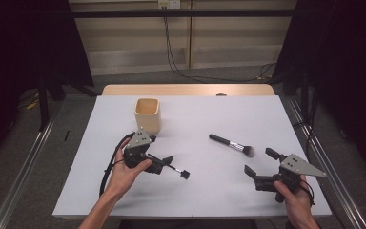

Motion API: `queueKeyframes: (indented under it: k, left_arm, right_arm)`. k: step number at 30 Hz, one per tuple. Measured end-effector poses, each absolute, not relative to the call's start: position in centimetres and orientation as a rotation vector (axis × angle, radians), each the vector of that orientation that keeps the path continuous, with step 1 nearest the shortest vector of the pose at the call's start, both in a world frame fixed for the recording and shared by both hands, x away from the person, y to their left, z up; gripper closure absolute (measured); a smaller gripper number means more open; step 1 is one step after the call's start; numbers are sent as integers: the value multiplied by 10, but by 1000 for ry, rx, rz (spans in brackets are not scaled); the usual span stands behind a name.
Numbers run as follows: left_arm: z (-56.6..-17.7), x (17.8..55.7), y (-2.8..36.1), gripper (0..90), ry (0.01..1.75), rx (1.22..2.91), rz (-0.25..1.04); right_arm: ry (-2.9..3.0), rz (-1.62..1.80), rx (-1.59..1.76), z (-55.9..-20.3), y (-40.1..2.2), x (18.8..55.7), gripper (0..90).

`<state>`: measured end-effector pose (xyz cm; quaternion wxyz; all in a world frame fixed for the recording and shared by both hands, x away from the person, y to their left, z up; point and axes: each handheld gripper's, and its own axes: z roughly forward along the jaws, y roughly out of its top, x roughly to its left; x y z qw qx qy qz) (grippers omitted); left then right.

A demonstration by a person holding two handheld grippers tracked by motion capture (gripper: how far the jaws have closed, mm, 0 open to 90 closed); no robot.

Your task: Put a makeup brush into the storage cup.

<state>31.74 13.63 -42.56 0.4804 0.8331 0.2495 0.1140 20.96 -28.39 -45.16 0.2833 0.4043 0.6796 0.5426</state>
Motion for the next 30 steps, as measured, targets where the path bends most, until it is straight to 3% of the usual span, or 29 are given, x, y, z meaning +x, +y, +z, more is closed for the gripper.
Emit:
queueKeyframes:
  k: [30]
  left_arm:
    - [-422,342,118,42,524,2424,123]
  right_arm:
    - [1830,1451,1087,-452,-284,209,0]
